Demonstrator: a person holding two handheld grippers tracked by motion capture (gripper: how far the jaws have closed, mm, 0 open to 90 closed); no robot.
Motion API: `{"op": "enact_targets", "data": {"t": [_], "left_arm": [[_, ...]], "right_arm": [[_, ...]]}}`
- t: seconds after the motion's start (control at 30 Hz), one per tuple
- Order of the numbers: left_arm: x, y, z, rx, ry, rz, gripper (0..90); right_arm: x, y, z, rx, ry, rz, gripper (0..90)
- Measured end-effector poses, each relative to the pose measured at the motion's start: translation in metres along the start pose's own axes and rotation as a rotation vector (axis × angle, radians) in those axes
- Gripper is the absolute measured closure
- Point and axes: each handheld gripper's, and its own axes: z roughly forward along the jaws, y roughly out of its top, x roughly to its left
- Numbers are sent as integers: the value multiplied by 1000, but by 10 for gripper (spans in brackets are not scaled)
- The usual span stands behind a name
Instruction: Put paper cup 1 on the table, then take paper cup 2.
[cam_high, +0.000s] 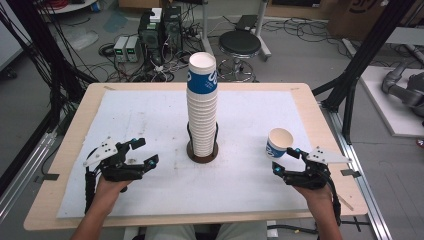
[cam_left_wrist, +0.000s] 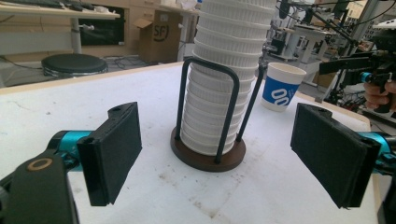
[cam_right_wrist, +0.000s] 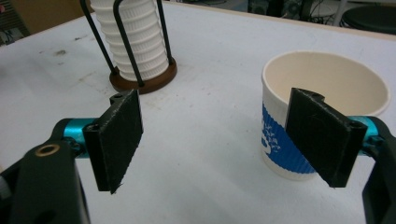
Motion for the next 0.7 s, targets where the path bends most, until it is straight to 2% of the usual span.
{"op": "enact_targets", "data": {"t": [0.2, 0.57, 0.7], "left_arm": [[3, 0, -1, -11, 1, -4, 163], [-1, 1, 4, 6, -13, 8, 163], [-3, 5, 4, 0, -25, 16, 163]], "right_arm": [[6, 4, 1, -22, -16, -52, 198], [5, 2, -1, -28, -14, -51, 198], [8, 2, 0, -23, 1, -57, 198]]}}
